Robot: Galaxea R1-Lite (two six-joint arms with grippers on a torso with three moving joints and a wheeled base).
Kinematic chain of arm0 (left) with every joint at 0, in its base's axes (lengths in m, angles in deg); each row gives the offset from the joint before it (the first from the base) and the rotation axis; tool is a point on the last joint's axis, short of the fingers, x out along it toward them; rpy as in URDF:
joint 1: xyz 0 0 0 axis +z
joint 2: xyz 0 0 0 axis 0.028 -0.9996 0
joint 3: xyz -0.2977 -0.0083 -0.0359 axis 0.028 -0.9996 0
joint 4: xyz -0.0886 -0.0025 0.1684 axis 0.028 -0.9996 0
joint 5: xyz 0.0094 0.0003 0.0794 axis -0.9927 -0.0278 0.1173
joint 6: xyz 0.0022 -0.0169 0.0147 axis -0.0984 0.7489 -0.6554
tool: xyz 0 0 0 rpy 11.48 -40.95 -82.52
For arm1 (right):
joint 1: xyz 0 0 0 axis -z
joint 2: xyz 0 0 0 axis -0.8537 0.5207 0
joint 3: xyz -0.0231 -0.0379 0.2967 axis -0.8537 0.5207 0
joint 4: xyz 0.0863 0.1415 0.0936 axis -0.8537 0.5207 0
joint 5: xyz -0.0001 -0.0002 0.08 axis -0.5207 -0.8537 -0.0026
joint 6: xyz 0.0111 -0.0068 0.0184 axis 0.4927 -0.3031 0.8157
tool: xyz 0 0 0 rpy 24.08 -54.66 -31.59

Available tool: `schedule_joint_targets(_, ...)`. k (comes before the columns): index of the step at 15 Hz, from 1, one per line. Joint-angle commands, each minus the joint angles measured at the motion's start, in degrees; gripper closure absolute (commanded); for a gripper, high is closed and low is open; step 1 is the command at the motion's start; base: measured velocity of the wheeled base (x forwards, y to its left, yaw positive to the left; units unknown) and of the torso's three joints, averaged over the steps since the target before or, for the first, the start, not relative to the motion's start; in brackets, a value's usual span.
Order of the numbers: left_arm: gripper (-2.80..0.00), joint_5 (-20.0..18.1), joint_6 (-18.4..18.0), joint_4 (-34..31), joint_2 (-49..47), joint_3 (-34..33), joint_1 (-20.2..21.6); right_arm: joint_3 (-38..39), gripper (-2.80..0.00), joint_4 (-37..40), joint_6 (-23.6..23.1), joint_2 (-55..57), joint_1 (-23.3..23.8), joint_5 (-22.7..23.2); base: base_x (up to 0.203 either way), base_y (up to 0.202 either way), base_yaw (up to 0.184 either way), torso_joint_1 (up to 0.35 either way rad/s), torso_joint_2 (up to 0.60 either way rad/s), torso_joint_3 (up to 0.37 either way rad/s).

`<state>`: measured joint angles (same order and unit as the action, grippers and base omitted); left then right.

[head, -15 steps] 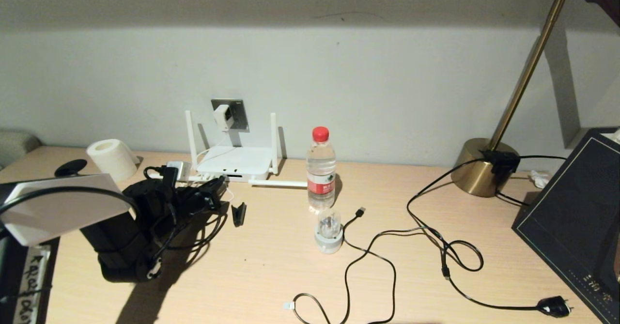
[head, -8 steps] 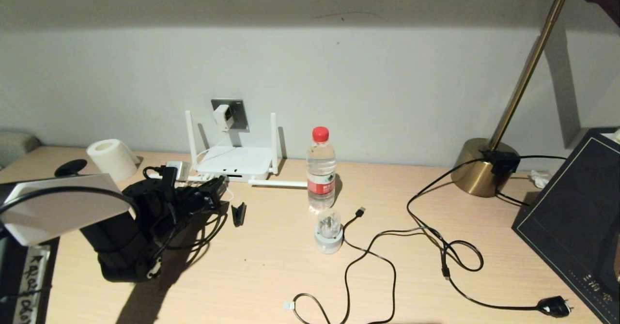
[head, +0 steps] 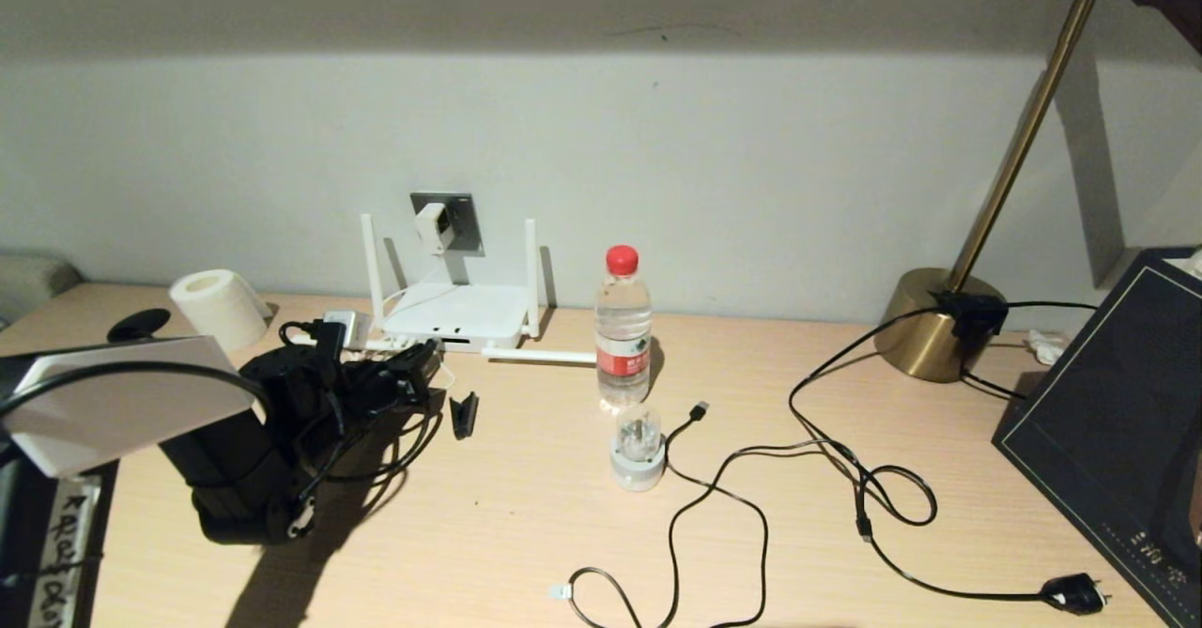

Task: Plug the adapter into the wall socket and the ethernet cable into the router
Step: Align cable and router interface, then plug cable into router interface

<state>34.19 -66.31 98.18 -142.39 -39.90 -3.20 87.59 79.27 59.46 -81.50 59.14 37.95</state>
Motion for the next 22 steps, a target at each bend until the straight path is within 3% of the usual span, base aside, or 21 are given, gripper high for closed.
schedule_joint_targets(1, 0.00, 0.0, 0.1, 0.6, -0.2, 0.1, 0.0, 2.0, 0.00, 0.0, -0.1, 0.1, 0.0, 0.0, 0.000, 0.000, 0.000, 0.000, 0.00, 0.000)
schedule_joint_targets(22, 0.00, 0.0, 0.6, 0.6, 0.2, -0.5, 0.3, 2.0, 0.00, -0.1, -0.1, 0.1, 0.0, 0.0, 0.000, 0.000, 0.000, 0.000, 0.00, 0.000)
